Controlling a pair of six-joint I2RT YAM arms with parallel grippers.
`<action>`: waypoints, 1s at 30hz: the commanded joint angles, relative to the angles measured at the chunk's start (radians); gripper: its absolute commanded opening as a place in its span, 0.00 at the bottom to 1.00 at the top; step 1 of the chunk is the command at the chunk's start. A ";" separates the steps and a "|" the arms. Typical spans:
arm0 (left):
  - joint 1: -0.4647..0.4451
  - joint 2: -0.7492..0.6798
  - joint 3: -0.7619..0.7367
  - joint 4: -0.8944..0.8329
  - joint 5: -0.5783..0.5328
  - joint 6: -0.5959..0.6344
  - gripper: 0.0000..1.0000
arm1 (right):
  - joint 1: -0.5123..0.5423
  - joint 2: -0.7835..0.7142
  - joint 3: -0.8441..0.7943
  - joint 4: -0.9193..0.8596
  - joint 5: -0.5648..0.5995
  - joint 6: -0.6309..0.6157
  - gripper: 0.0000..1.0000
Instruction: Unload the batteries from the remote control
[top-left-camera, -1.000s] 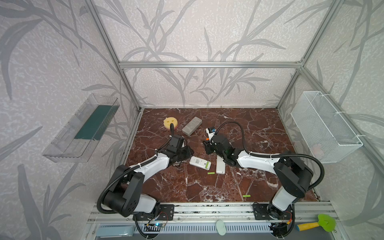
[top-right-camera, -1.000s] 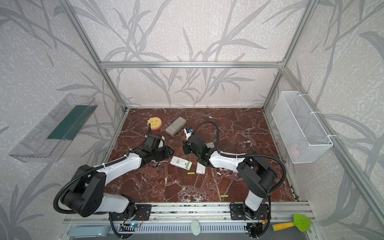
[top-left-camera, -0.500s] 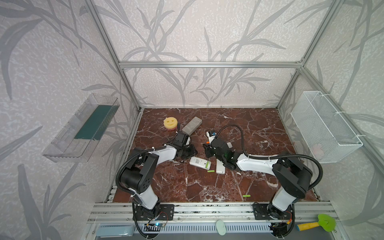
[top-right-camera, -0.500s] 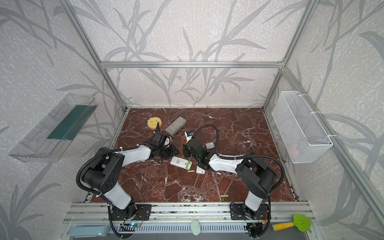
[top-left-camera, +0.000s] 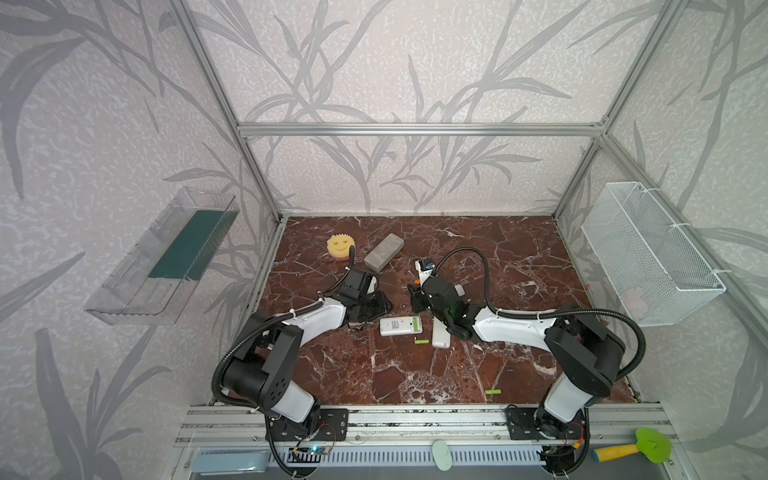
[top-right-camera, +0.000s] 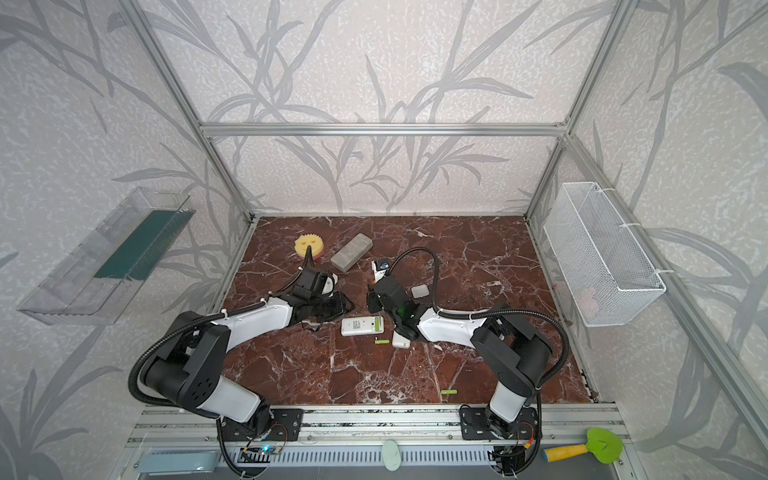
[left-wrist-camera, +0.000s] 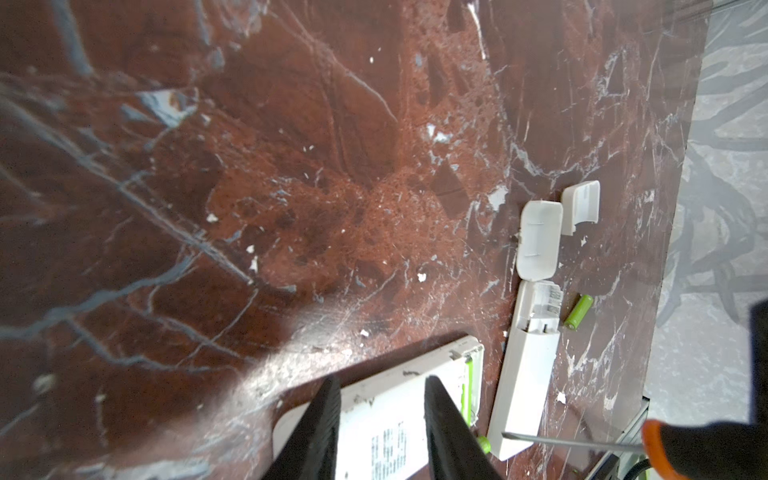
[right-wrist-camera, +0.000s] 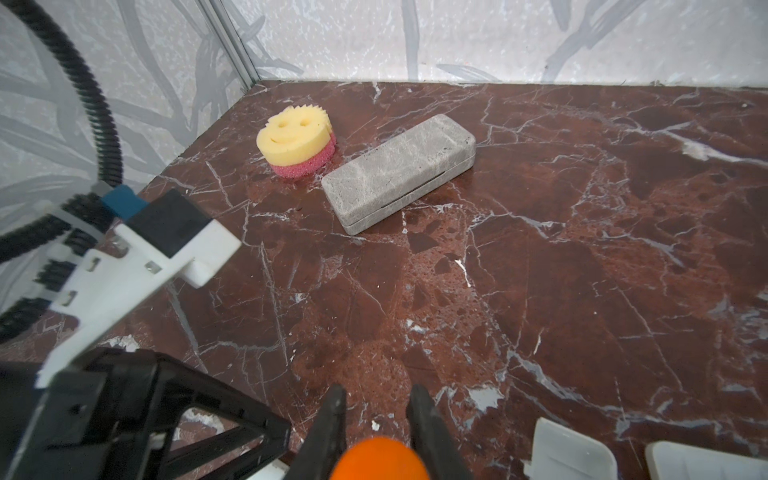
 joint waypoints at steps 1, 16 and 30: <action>0.010 -0.078 -0.017 -0.045 -0.046 0.008 0.39 | 0.004 0.001 0.013 0.066 0.052 -0.002 0.00; 0.021 -0.122 -0.203 0.060 0.025 -0.079 0.43 | 0.004 0.077 -0.053 0.217 0.138 0.051 0.00; 0.003 -0.127 -0.348 0.197 0.074 -0.194 0.42 | -0.005 0.102 -0.089 0.256 0.127 0.165 0.00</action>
